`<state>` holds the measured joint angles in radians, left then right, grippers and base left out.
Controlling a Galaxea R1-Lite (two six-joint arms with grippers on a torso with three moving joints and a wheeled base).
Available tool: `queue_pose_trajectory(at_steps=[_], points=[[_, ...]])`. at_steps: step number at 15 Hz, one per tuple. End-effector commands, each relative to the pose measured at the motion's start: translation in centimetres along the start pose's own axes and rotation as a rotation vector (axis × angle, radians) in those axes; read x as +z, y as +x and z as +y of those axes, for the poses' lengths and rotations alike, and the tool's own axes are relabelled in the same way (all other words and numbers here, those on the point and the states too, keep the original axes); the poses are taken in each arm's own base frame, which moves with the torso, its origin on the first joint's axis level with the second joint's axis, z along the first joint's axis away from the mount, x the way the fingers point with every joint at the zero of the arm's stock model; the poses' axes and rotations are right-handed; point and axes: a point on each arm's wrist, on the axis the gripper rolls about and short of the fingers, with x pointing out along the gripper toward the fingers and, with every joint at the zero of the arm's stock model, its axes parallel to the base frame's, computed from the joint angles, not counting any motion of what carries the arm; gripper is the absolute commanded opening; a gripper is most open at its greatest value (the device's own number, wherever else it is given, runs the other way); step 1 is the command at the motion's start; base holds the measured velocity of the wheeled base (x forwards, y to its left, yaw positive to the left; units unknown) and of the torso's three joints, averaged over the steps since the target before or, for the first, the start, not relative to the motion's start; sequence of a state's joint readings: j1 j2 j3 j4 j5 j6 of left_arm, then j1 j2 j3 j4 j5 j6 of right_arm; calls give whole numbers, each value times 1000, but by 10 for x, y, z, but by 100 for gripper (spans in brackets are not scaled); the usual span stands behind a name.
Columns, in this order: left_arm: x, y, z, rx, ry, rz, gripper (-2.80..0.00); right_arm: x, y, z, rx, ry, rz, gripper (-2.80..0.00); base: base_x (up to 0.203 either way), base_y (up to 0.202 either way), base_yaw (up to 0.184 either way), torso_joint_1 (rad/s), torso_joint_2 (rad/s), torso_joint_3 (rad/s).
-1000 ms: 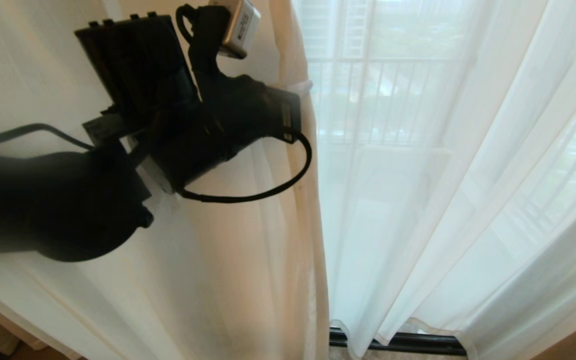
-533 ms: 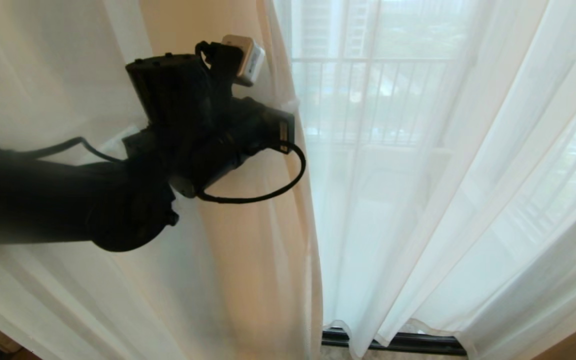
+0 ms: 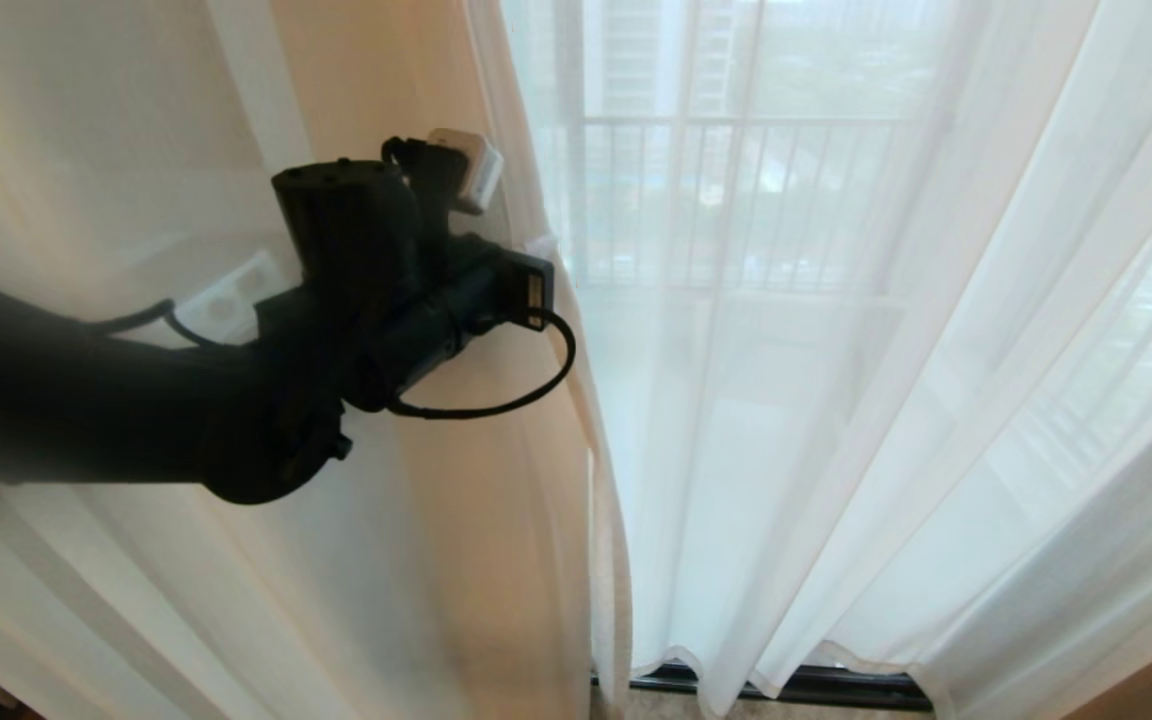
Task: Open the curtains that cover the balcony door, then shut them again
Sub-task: Close the inner curtains on both sides
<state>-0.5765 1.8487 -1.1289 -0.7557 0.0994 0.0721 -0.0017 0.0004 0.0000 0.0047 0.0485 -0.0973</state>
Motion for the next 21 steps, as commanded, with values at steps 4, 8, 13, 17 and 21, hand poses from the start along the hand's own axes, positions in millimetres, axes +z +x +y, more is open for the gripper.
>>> queue_pose_trajectory(at_steps=[4, 8, 13, 17, 21], points=[[-11, -2, 9, 48, 3, 39, -280, 0, 0, 0, 1, -1, -1, -280, 0, 0, 0, 0, 0, 0], [-22, -13, 14, 83, 4, 66, -280, 0, 0, 0, 1, -1, -1, -280, 0, 0, 0, 0, 0, 0], [-50, -21, 14, 124, -13, 5, -280, 0, 0, 0, 1, -1, -1, -280, 0, 0, 0, 0, 0, 0], [-53, -18, 14, 129, -23, 10, -280, 0, 0, 0, 1, -1, -1, -280, 0, 0, 0, 0, 0, 0], [-55, -18, 14, 140, -25, 16, -280, 0, 0, 0, 1, -1, -1, -280, 0, 0, 0, 0, 0, 0]])
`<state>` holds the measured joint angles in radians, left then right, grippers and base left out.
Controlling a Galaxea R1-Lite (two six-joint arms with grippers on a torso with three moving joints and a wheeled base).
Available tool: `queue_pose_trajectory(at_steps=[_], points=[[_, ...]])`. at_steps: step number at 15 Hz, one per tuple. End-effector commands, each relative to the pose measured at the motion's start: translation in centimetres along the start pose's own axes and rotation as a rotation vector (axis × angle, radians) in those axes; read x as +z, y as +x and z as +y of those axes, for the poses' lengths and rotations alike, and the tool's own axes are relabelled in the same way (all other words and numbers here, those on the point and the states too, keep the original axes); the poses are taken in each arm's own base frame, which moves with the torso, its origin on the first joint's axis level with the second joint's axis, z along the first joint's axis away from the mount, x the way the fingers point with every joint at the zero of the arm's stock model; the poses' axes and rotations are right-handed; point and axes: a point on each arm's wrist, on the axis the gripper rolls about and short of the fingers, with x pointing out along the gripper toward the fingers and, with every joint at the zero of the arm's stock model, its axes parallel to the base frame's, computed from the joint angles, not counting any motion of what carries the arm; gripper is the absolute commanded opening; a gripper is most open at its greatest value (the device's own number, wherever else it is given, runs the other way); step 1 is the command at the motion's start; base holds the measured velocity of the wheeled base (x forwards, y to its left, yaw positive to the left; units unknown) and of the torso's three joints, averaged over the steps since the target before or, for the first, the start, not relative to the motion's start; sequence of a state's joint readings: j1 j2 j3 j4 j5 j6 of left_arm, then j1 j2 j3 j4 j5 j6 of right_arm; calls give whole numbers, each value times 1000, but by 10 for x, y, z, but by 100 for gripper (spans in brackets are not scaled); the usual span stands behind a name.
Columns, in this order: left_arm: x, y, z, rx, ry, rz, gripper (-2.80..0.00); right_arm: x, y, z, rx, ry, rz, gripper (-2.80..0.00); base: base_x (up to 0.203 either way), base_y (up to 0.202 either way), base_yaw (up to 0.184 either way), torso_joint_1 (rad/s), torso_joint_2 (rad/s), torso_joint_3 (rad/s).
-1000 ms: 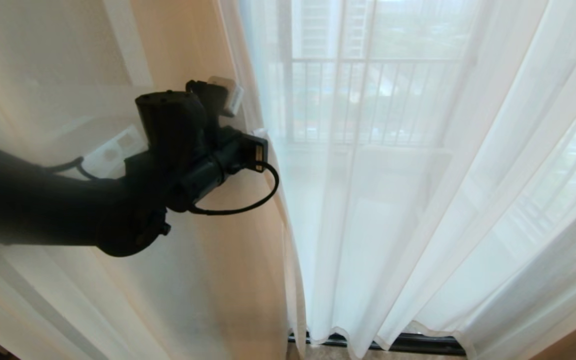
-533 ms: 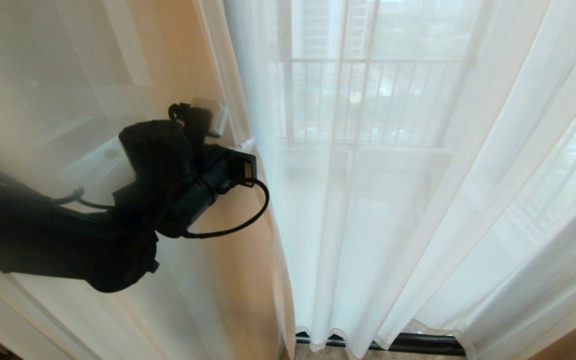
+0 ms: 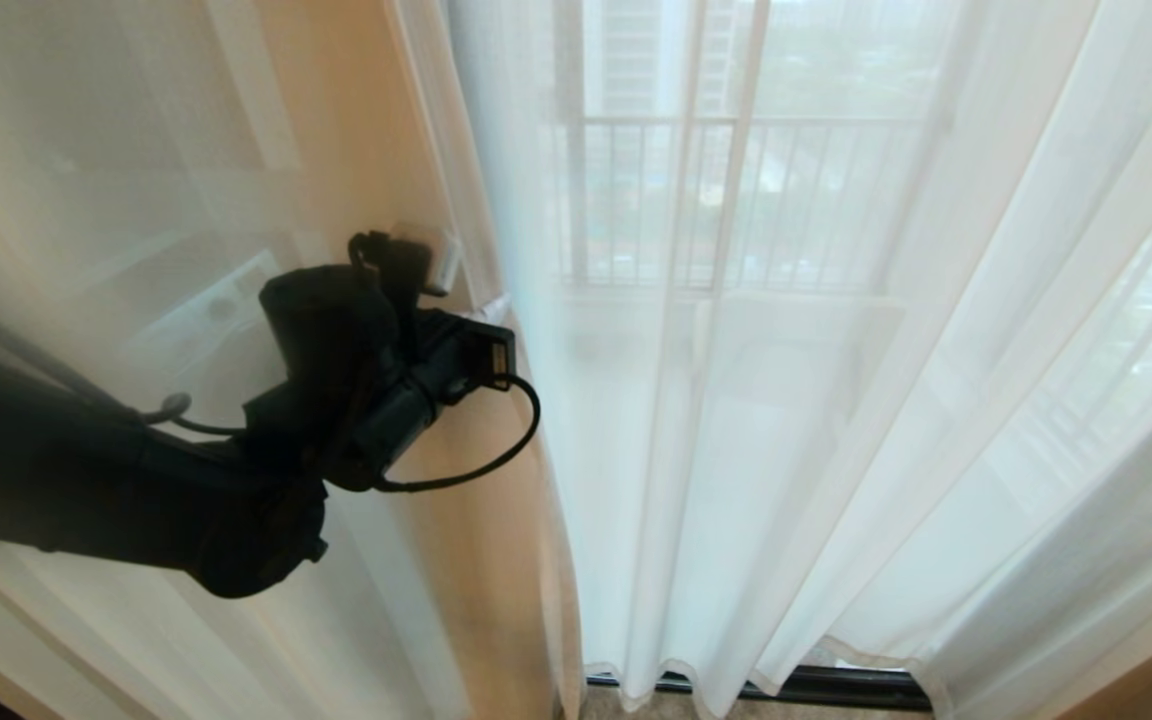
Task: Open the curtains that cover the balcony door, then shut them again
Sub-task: Close the inner curtains on both sides
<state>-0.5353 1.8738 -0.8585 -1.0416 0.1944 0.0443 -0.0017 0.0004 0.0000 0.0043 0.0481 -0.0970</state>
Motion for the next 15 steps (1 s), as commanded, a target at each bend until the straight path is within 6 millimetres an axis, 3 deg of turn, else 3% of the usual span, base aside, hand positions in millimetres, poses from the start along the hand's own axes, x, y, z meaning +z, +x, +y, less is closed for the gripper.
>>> queue_pose_trajectory(at_steps=[1, 3, 4, 10, 15], points=[[-1, 0, 0, 10, 0, -1, -280, 0, 0, 0, 1, -1, 0, -280, 0, 0, 0, 0, 0, 0], [-1, -2, -1, 11, 0, 2, -280, 0, 0, 0, 1, -1, 0, -280, 0, 0, 0, 0, 0, 0], [-1, -3, -2, 9, 1, 3, 0, 0, 0, 0, 1, -1, 0, -280, 0, 0, 0, 0, 0, 0], [10, -17, -3, 13, -5, -20, 0, 0, 0, 0, 1, -1, 0, -280, 0, 0, 0, 0, 0, 0], [17, -47, 0, 26, -7, -18, 0, 0, 0, 0, 1, -1, 0, -280, 0, 0, 0, 0, 0, 0]])
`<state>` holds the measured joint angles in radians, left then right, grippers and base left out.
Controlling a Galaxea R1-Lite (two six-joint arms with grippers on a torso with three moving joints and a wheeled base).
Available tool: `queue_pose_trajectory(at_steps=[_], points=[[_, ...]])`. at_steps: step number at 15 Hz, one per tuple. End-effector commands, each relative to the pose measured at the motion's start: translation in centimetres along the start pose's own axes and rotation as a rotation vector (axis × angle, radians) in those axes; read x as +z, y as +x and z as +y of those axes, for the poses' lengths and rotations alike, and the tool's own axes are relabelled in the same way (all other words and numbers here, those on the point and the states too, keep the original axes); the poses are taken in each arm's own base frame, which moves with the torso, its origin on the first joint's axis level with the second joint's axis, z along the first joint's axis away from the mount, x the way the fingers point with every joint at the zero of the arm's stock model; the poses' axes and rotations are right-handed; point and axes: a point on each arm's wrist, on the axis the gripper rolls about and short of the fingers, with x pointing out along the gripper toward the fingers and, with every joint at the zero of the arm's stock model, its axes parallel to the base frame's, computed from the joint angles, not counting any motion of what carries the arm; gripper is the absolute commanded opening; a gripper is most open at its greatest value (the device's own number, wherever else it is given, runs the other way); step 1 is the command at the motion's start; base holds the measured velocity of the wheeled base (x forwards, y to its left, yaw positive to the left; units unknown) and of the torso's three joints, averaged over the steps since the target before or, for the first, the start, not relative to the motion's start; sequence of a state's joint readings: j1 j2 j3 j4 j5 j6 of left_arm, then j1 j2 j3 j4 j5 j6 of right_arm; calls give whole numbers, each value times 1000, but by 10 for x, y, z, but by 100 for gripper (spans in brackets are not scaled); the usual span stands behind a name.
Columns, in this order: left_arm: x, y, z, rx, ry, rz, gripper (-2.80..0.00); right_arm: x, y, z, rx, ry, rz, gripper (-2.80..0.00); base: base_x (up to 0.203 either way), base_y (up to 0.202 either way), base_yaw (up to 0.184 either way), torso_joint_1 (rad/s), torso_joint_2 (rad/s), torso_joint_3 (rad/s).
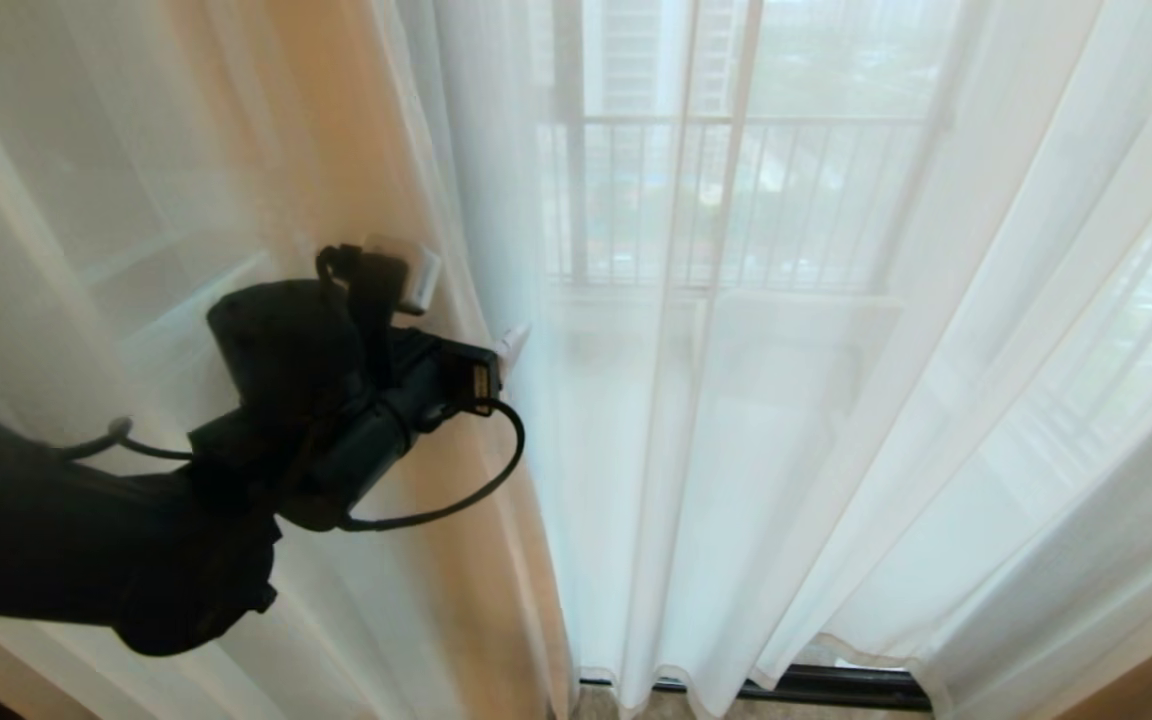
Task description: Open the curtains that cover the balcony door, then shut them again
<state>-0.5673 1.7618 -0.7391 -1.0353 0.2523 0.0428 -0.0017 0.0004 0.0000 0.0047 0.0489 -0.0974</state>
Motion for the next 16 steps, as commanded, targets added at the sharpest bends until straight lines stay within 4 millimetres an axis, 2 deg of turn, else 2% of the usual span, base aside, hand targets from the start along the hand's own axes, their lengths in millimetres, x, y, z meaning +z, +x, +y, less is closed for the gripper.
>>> queue_pose_trajectory(at_steps=[1, 10, 16], points=[[11, -18, 4, 0, -9, -34, 0, 0, 0, 0, 0, -1, -1, -280, 0, 0, 0, 0, 0, 0], [11, -92, 18, -21, -22, -31, 0, 0, 0, 0, 0, -1, -1, -280, 0, 0, 0, 0, 0, 0], [0, -143, 32, 7, -29, -21, 0, 0, 0, 0, 0, -1, -1, -280, 0, 0, 0, 0, 0, 0]])
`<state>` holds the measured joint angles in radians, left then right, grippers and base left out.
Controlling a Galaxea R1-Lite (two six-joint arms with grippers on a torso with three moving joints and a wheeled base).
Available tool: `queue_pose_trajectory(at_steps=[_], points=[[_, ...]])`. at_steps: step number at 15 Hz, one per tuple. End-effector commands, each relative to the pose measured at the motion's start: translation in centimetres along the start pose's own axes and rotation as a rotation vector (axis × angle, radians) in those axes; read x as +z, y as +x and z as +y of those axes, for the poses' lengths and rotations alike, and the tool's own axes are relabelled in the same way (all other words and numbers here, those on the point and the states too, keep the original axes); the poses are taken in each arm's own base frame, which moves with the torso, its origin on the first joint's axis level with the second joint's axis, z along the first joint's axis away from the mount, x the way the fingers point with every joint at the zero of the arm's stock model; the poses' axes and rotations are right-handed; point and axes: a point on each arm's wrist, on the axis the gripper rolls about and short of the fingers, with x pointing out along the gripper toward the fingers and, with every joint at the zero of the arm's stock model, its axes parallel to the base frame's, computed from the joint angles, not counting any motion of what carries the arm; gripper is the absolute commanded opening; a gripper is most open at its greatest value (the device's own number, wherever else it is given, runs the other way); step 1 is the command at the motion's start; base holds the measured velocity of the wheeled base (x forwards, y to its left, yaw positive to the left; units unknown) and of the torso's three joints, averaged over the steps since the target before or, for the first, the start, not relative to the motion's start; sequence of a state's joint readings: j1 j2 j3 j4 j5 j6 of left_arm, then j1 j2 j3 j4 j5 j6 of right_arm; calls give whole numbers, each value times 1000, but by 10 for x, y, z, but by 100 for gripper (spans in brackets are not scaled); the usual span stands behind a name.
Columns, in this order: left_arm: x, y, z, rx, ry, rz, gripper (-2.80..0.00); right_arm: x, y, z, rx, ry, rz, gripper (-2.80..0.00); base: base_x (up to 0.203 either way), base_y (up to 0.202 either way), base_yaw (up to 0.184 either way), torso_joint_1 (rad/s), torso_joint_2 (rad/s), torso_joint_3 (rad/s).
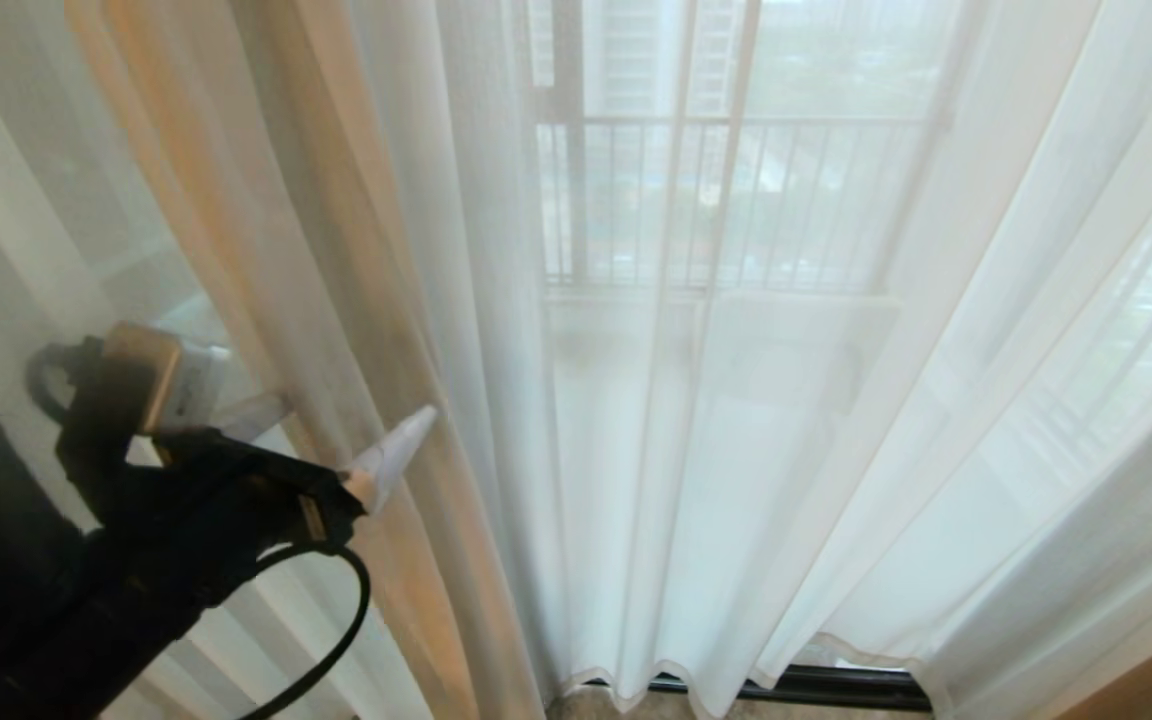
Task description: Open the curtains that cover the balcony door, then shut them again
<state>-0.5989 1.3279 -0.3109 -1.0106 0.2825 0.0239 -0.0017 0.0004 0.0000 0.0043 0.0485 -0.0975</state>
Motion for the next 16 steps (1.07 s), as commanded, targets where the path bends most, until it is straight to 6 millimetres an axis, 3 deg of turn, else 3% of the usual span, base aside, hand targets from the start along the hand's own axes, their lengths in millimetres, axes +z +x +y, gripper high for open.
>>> queue_pose_trajectory(at_steps=[1, 8, 9, 16], points=[[2, -24, 8, 15, -22, -38, 0, 0, 0, 0, 1, -1, 0, -280, 0, 0, 0, 0, 0, 0], [-3, -72, 28, 103, -61, -70, 0, 0, 0, 0, 1, -1, 0, -280, 0, 0, 0, 0, 0, 0], [-6, -79, 29, 109, -60, -41, -280, 0, 0, 0, 1, -1, 0, -280, 0, 0, 0, 0, 0, 0], [-1, -89, 32, 108, -65, -39, -280, 0, 0, 0, 1, -1, 0, -280, 0, 0, 0, 0, 0, 0]])
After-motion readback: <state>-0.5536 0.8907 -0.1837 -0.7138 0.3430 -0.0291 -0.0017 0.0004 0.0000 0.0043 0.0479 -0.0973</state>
